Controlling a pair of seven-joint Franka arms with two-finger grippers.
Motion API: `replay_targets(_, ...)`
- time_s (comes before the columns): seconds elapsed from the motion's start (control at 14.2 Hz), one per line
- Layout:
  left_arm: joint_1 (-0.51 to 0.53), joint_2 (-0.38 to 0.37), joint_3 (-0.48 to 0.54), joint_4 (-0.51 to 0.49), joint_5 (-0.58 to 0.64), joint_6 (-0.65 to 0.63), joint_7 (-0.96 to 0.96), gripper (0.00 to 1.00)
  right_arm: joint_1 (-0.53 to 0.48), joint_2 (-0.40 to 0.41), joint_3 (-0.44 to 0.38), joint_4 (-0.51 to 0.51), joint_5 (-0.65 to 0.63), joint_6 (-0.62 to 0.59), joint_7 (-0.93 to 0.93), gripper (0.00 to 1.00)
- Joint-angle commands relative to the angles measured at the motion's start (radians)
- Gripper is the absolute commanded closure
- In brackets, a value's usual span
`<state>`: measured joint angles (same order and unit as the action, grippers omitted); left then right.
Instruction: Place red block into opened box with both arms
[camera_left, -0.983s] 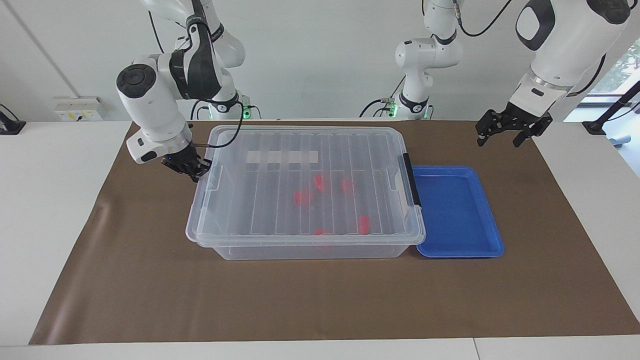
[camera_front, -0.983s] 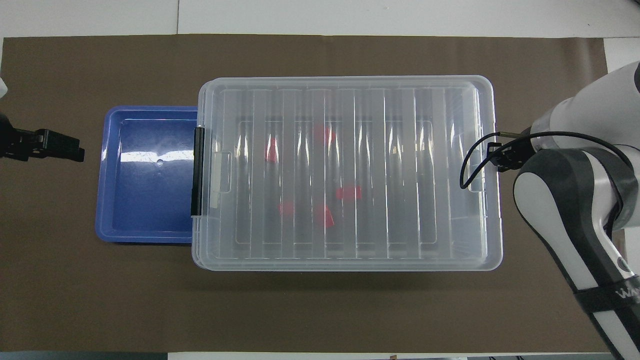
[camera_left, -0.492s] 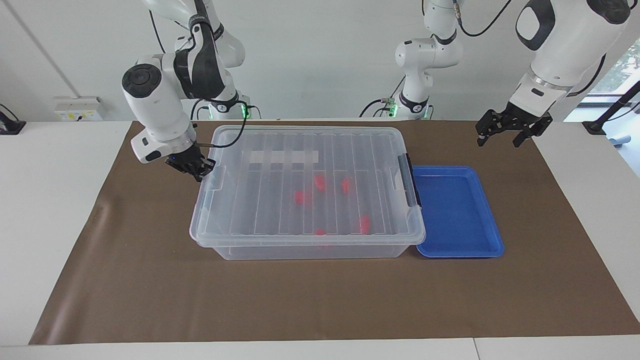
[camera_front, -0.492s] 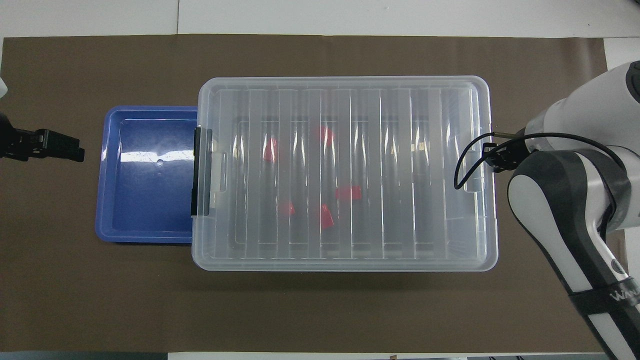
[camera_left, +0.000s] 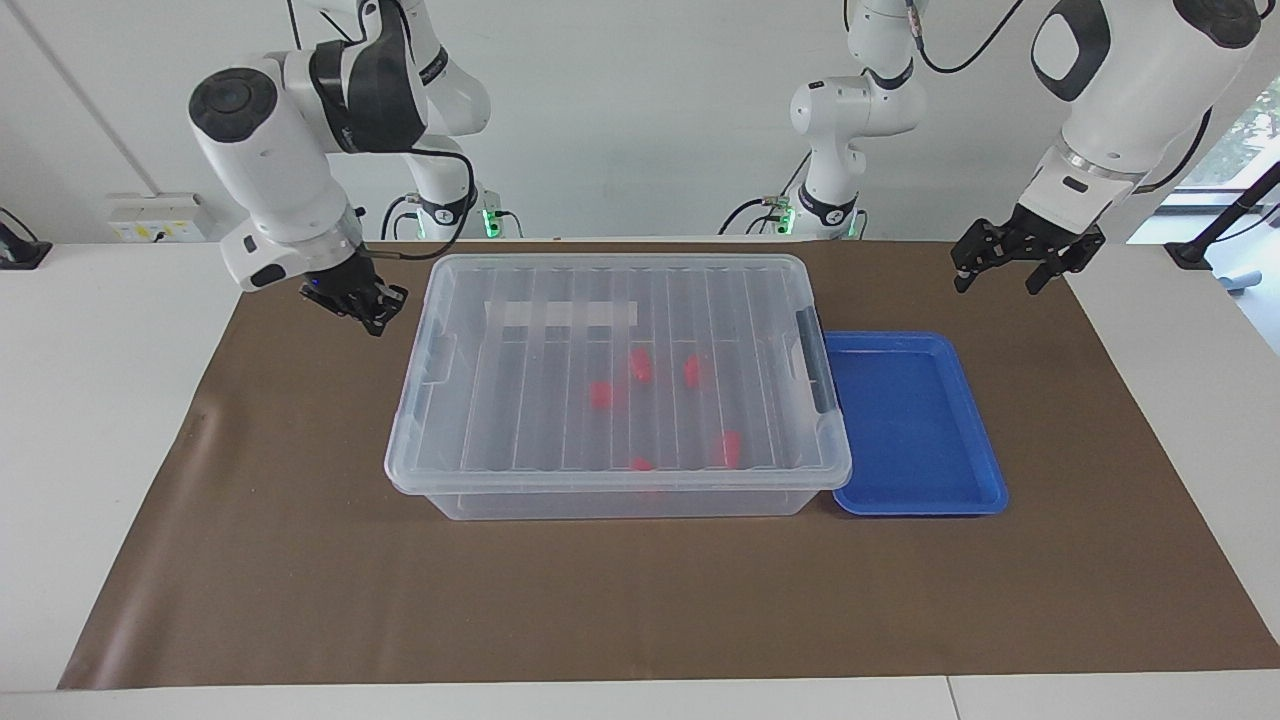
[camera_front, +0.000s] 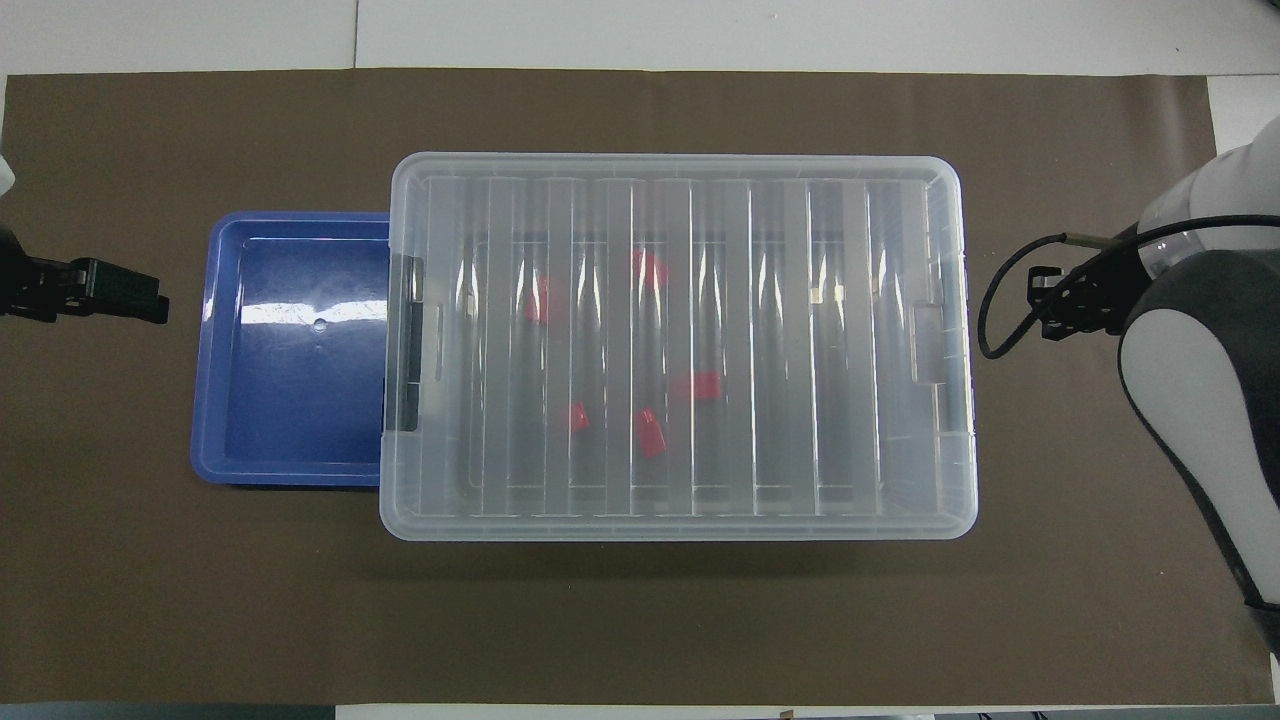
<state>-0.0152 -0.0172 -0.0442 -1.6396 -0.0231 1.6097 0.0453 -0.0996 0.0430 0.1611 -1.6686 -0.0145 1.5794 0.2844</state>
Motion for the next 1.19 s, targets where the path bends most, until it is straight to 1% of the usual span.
replay_targets(0.0,0.011,-0.020,-0.003,-0.013,-0.014,-0.007,0.011,0.00,-0.009,0.006,0.000,0.088,0.004,-0.114,-0.024,0.91)
replay_targets(0.07,0.011,-0.020,-0.002,-0.013,-0.014,-0.007,0.011,0.00,-0.011,0.006,0.002,0.114,0.004,-0.140,-0.031,0.16)
replay_targets(0.14,0.011,-0.020,-0.002,-0.013,-0.014,-0.007,0.011,0.00,-0.009,0.003,-0.001,0.116,0.004,-0.142,-0.059,0.00)
replay_targets(0.28,0.011,-0.020,-0.003,-0.013,-0.014,-0.007,0.011,0.00,-0.011,0.001,-0.017,0.116,0.004,-0.137,-0.099,0.00)
replay_targets(0.56,0.011,-0.020,-0.002,-0.013,-0.014,-0.007,0.011,0.00,-0.017,0.000,-0.021,0.127,0.002,-0.134,-0.100,0.00)
replay_targets(0.77,0.011,-0.020,-0.002,-0.013,-0.014,-0.007,0.011,0.00,-0.016,-0.015,-0.060,0.130,0.010,-0.127,-0.117,0.00)
replay_targets(0.91,0.011,-0.020,-0.002,-0.013,-0.014,-0.007,0.011,0.00,-0.012,-0.022,-0.092,0.116,0.007,-0.110,-0.201,0.00)
replay_targets(1.12,0.011,-0.020,-0.002,-0.013,-0.014,-0.007,0.011,0.00,-0.012,-0.022,-0.107,0.110,0.007,-0.099,-0.215,0.00)
